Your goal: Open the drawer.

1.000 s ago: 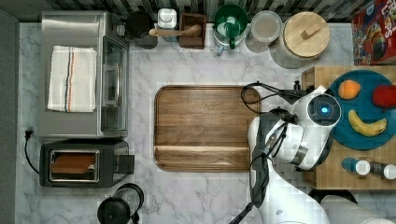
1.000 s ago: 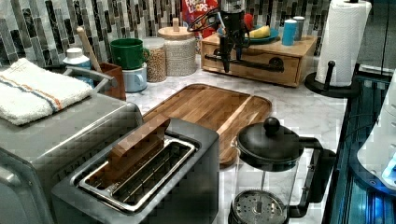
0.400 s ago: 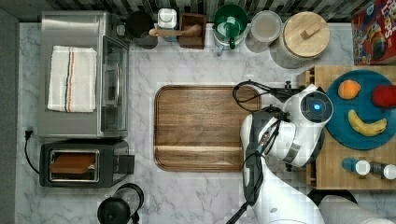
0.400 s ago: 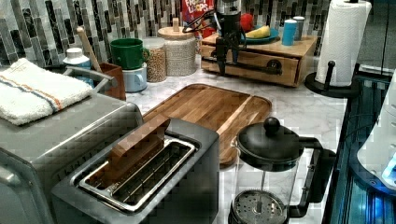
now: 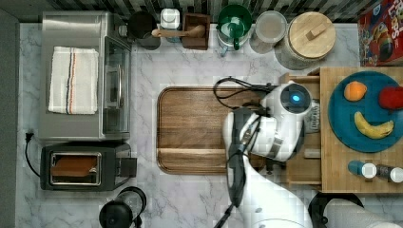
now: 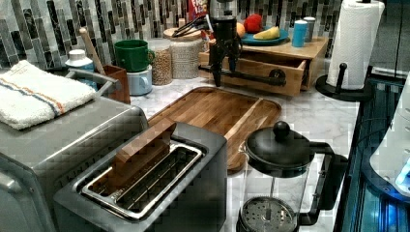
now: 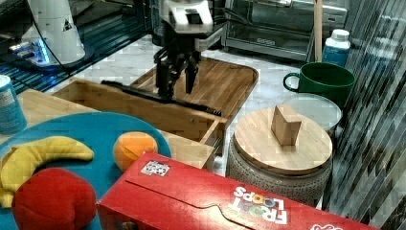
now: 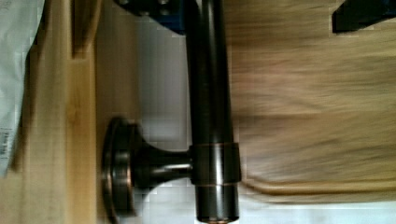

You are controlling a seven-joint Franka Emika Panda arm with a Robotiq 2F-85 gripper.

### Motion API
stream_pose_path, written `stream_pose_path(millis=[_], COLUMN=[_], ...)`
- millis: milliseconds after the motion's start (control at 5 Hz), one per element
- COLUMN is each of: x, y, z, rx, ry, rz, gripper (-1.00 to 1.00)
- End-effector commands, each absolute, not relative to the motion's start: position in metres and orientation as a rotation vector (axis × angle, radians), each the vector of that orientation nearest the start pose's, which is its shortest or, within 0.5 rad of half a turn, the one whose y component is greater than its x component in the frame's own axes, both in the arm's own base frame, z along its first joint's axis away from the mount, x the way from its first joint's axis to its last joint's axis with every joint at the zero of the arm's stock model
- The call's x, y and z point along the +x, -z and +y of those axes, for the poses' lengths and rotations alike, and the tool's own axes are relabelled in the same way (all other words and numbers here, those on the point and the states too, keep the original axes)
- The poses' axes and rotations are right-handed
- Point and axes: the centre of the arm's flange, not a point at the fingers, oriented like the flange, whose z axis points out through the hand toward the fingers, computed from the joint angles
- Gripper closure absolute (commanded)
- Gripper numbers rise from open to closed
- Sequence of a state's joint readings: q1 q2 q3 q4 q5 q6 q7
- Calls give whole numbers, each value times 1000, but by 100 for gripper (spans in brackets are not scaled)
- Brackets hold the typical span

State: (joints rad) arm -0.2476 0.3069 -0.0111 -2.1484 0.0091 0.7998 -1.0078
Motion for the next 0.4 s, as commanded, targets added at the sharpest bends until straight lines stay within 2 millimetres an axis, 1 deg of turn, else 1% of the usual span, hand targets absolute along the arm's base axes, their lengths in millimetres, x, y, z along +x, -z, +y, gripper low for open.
stream_pose_path(millis=[200, 400], x=[545, 548], y=[-265, -268], z=[53, 60], rx=[-3026, -2998], ry=[-166, -177], rz=[-185, -157], gripper=[-100, -100])
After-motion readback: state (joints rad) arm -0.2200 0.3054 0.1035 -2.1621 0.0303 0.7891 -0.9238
